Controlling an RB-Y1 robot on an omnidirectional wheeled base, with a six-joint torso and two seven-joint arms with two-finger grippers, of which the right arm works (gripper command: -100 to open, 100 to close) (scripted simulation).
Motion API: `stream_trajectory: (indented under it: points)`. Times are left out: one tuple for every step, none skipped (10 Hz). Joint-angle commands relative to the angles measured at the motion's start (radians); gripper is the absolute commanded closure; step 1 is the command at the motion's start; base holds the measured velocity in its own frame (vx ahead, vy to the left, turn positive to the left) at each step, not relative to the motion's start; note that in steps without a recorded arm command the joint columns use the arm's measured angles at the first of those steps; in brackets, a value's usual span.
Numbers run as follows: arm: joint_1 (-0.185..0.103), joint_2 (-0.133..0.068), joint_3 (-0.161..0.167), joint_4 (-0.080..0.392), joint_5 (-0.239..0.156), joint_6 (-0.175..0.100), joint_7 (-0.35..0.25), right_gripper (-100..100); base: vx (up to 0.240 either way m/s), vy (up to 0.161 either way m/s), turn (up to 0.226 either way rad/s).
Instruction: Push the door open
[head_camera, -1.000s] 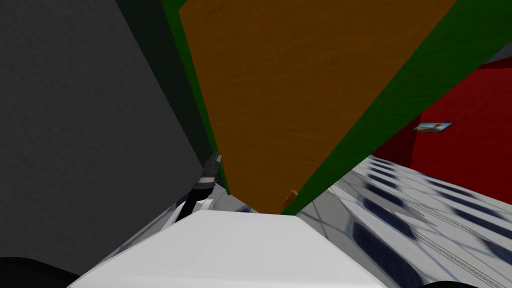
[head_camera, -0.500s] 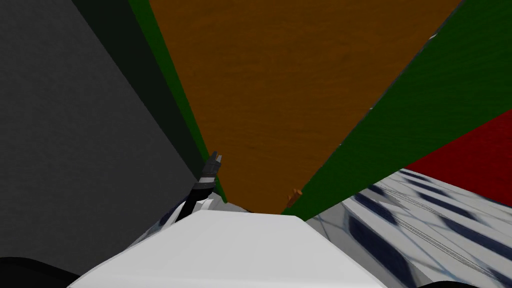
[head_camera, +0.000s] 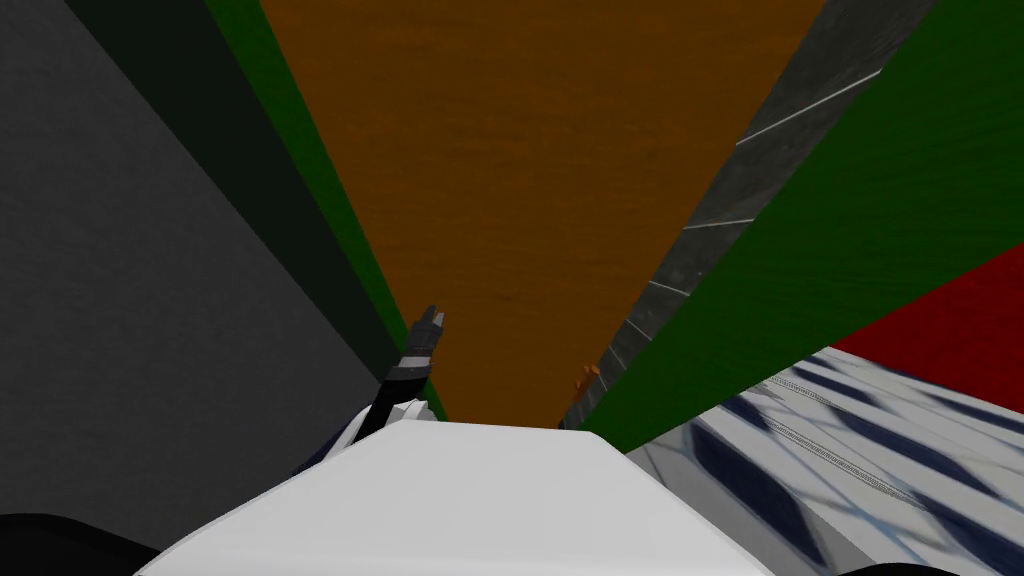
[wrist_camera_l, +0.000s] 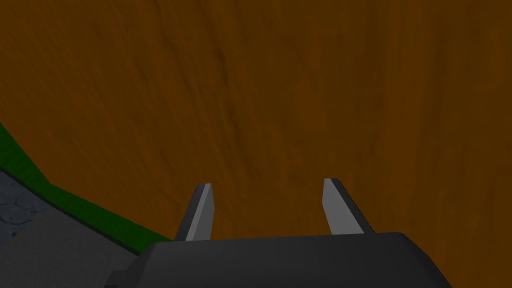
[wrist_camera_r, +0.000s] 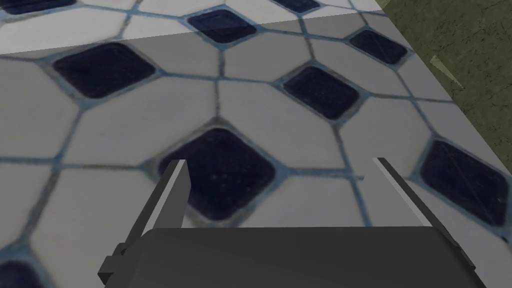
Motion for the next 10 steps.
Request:
stream_trajectory:
  points:
    - [0.002, -0.002, 0.004, 0.016, -0.035, -0.018, -0.019, -100, 0.142, 0.054, -0.156]
    - [0.0, -0.004, 0.005, 0.022, -0.046, -0.023, -0.023, -100, 0.128, 0.051, -0.114]
    - [-0.001, -0.005, 0.006, 0.028, -0.058, -0.029, -0.028, -100, 0.107, 0.065, -0.074]
    - [-0.004, -0.007, 0.007, 0.041, -0.08, -0.039, -0.037, -100, 0.136, 0.029, -0.125]
    - [-0.006, -0.009, 0.008, 0.047, -0.091, -0.044, -0.042, -100, 0.15, 0.033, -0.097]
    - [-0.009, -0.011, 0.009, 0.059, -0.114, -0.054, -0.051, -100, 0.13, 0.06, -0.129]
    - [-0.01, -0.012, 0.01, 0.066, -0.125, -0.06, -0.056, -100, 0.142, 0.089, -0.127]
    - [-0.013, -0.015, 0.012, 0.078, -0.148, -0.07, -0.065, -100, 0.14, 0.109, -0.129]
    - [-0.015, -0.016, 0.012, 0.084, -0.159, -0.075, -0.07, -100, 0.14, 0.085, -0.119]
    - [-0.016, -0.017, 0.013, 0.091, -0.17, -0.08, -0.075, -100, 0.154, 0.064, -0.111]
